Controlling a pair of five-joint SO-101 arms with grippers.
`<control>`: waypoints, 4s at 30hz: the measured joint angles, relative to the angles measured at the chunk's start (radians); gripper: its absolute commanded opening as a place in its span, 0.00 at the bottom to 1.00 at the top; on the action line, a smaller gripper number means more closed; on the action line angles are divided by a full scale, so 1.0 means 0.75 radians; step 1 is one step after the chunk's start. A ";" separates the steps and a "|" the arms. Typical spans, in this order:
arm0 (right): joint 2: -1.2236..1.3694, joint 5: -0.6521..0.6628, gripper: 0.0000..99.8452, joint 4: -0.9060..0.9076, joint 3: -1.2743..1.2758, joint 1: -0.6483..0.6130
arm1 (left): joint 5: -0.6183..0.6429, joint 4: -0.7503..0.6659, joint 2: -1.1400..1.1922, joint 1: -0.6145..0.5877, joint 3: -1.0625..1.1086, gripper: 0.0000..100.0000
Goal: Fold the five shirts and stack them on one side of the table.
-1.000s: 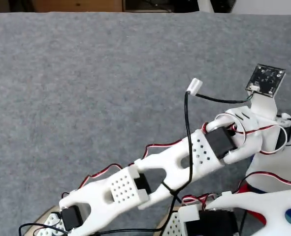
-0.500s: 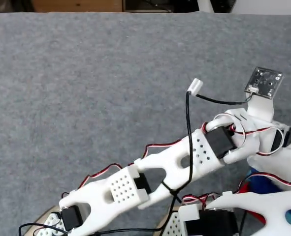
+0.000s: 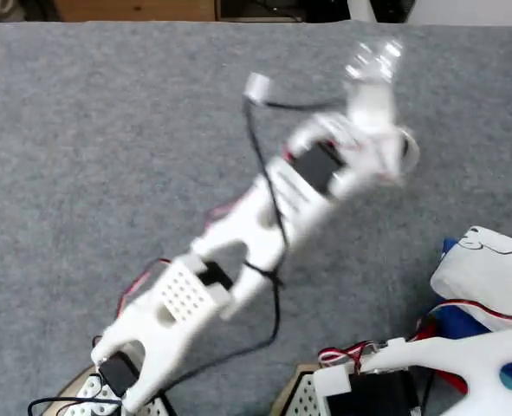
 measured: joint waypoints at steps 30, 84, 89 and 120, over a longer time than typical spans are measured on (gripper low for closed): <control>-0.974 0.006 0.03 0.198 0.278 -1.590 | -0.475 0.538 -1.291 -1.209 0.912 0.02; -1.590 0.006 0.03 -0.143 1.604 -1.571 | -0.837 -0.100 -3.513 -1.833 4.055 0.02; -1.590 0.008 0.03 -0.231 1.794 -1.565 | -0.837 -0.153 -3.517 -1.939 4.108 0.02; -1.590 0.008 0.03 -0.237 1.819 -1.567 | -0.835 -0.143 -3.517 -1.966 4.118 0.02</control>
